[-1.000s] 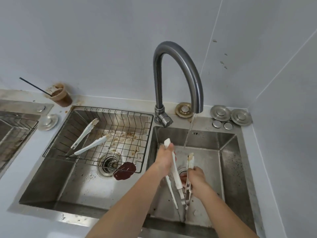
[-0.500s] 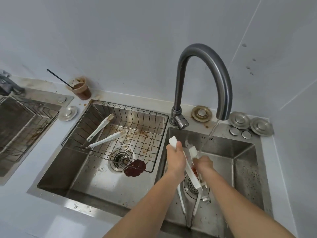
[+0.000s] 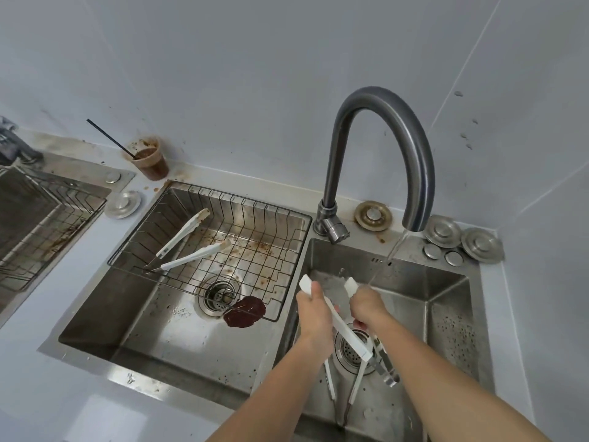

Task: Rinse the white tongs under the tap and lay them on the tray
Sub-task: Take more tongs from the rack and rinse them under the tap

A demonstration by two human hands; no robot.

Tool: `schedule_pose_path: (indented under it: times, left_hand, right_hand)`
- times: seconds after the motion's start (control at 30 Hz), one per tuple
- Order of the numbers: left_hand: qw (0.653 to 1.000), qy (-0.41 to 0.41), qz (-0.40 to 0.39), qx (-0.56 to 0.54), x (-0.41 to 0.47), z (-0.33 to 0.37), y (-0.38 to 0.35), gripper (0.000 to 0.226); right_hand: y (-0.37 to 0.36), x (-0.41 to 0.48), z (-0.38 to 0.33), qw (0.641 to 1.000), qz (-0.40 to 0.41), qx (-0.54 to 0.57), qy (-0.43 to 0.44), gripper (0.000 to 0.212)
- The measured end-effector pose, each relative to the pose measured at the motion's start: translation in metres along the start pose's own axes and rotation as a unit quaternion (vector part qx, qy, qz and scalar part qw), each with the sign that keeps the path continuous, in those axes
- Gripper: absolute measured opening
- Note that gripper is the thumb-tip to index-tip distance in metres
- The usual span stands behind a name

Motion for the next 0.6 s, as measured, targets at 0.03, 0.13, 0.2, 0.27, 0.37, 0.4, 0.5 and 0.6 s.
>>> schedule_pose_path:
  times: [0.03, 0.13, 0.2, 0.27, 0.37, 0.4, 0.5, 0.6]
  left_hand:
    - [1.000, -0.001, -0.001, -0.002, -0.002, -0.003, -0.001, 0.028]
    - [0.999, -0.034, 0.002, -0.004, -0.012, -0.002, -0.004, 0.025]
    - [0.997, -0.077, -0.006, 0.002, -0.019, 0.000, -0.009, 0.022]
    - [0.994, -0.109, -0.015, 0.025, -0.025, 0.001, -0.016, 0.023]
    - [0.994, -0.104, -0.015, 0.038, -0.024, -0.003, -0.018, 0.024]
    - [0.995, -0.096, -0.022, 0.029, -0.022, -0.004, -0.018, 0.023]
    - [0.994, -0.096, -0.023, 0.042, -0.011, 0.002, -0.012, 0.017]
    - [0.997, -0.055, -0.002, 0.057, 0.006, 0.002, -0.005, 0.026]
  right_hand:
    - [0.004, 0.001, 0.001, 0.999, 0.019, -0.030, -0.001, 0.022]
    - [0.010, 0.002, 0.008, 0.996, 0.054, -0.064, -0.018, 0.039]
    - [0.010, 0.002, 0.008, 0.994, 0.062, -0.083, -0.021, 0.054]
    - [0.009, 0.003, 0.006, 0.994, 0.058, -0.095, -0.013, 0.063]
    - [0.005, -0.001, 0.012, 0.999, 0.028, -0.027, -0.034, 0.063]
    - [0.002, -0.004, 0.016, 0.998, 0.012, 0.027, -0.050, 0.060]
    - [-0.008, -0.014, 0.020, 0.977, -0.046, 0.187, -0.091, 0.055]
    - [-0.013, -0.021, 0.017, 0.940, -0.104, 0.307, -0.103, 0.043]
Point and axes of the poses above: each hand's wrist, its own x-axis towards the middle knuckle, its own y-axis out of the back of the hand, z = x × y, the point moved 9 cm from there along x, towards the middle knuckle, and after that the axes turned 3 degrees about y, right-handed, at the moved point
